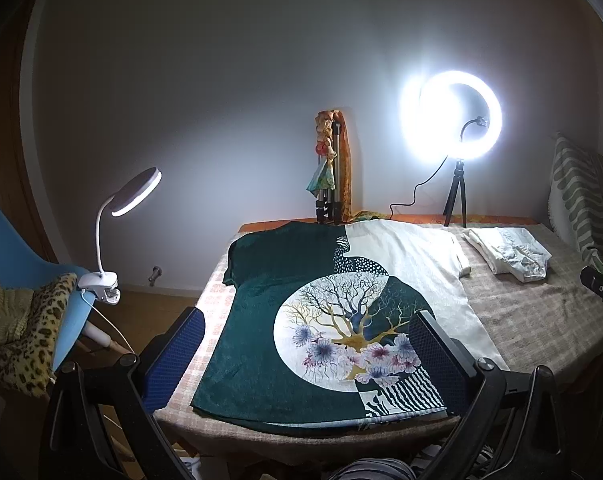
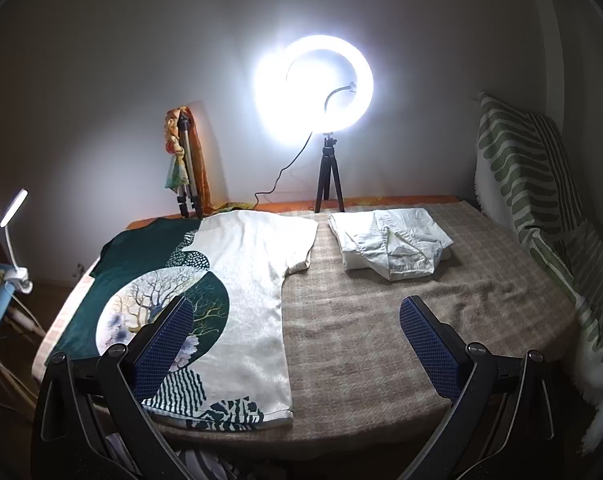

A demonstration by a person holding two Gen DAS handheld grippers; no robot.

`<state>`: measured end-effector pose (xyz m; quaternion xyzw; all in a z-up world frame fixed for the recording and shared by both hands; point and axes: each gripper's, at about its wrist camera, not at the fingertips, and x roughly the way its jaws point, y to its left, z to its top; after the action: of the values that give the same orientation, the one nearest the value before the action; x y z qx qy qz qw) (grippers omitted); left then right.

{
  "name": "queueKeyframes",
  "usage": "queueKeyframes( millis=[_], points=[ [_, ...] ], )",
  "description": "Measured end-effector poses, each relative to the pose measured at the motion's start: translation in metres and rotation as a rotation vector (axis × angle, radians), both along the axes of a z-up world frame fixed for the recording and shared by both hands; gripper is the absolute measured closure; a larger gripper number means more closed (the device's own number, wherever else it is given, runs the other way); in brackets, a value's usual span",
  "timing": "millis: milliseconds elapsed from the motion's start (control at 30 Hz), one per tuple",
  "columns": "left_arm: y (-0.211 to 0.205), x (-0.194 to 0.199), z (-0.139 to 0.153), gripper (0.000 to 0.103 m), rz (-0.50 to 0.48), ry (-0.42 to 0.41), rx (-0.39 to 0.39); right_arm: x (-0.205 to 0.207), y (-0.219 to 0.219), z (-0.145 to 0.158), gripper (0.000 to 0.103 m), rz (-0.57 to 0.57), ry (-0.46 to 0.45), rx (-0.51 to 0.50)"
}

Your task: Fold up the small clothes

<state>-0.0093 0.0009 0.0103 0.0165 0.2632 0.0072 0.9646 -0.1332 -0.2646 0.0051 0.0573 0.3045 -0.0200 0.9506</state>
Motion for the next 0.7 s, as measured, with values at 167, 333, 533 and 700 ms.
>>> queueKeyframes(
  millis=[167, 333, 533, 700],
  points=[
    [0.0037, -0.0017, 0.0016, 0.0, -0.001, -0.004, -0.009, -0.001, -0.0013, 0.0014, 0.0, -0.006, -0.002, -0.001],
    [0.0048, -0.0026, 0.0032, 0.0, 0.0, -0.004, -0.012, -0.0042, -0.002, 0.0052, 0.0, -0.021, -0.009, -0.003],
    [0.0041, -0.0037, 0.0044, 0.0, 0.002, -0.013, -0.01, -0.0051, -0.004, 0.0071, 0.0, -0.038, -0.013, -0.009],
    [0.0045, -0.0054, 0.0043, 0.0, 0.006, -0.013, -0.011, -0.0065, -0.0046, 0.0082, 0.0, -0.046, -0.017, -0.013]
  ],
)
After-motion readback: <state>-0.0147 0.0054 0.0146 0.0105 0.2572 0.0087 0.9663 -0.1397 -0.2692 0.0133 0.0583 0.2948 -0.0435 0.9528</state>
